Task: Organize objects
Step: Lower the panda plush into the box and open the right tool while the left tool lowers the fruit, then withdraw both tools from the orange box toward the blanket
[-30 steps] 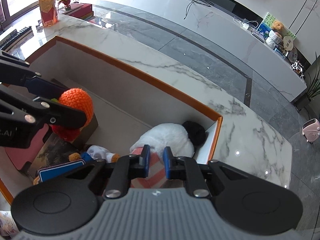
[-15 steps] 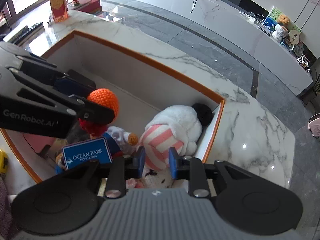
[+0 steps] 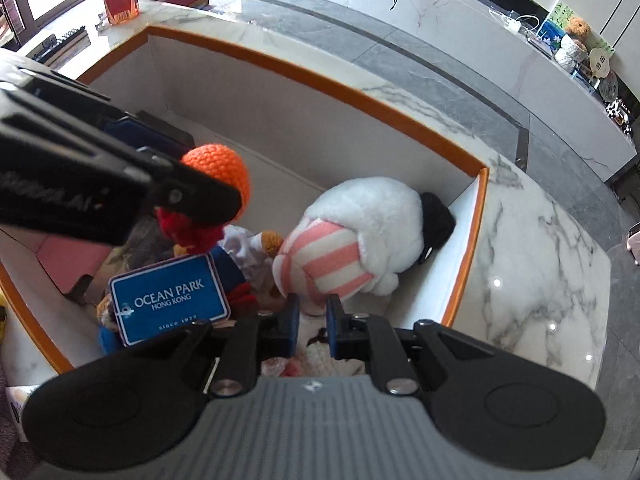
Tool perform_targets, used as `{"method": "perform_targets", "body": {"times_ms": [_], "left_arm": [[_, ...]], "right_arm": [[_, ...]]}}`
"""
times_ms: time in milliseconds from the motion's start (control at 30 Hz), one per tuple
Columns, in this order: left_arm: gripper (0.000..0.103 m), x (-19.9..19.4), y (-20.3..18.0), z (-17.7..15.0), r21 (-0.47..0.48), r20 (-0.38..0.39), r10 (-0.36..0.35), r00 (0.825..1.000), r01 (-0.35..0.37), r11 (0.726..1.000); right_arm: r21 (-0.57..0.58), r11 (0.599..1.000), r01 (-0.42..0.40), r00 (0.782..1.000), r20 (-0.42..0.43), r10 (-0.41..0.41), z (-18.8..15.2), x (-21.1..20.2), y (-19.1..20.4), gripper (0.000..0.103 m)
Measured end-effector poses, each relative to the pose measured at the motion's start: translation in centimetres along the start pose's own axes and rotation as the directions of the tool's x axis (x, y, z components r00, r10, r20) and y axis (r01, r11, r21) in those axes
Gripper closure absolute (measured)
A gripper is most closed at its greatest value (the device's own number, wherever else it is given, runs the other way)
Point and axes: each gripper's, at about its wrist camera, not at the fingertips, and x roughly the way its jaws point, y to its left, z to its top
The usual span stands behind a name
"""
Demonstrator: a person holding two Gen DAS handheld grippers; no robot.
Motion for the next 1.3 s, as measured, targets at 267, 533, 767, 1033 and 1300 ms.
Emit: {"method": "perform_targets", "body": {"times_ms": [267, 533, 767, 1033, 1300], "left_arm": [[0.058, 2.9, -1.1, 1.0, 0.054, -0.011, 0.096, 0.995, -0.095, 0.994], [0.056, 4.1, -0.6, 0.2, 0.058, -0.032, 0.125, 0.992, -0.123, 0.991], [0.042, 2.6, -0.4, 0.0, 0.035, -0.019, 0.102, 0.995, -0.101, 0.994], [0.045, -5.0, -1.6, -1.9, 0.077, 0.078, 0.068, 0.995, -0.074, 0.994], [0.045, -14.4, -1.2, -6.9, 0.071, 0.174, 0.070, 0.982, -0.083, 0.994]], "right_arm": [[0.027, 0.998, 0.048, 0.995, 0.091, -0.050, 0.8, -3.2, -0.9, 0.083], [0.036, 0.998, 0.051, 0.994, 0.091, -0.054, 0.1, -2.8, -0.9, 0.081], [0.061, 0.997, 0.049, 0.991, 0.119, -0.056, -0.7, -3.9, -0.7, 0.074], [0.140, 0.990, 0.013, 0.976, 0.212, -0.043, -3.4, -8.0, 0.5, 0.067], [0.300, 0.953, -0.044, 0.948, 0.314, -0.055, -8.7, -12.1, 3.9, 0.060]]}}
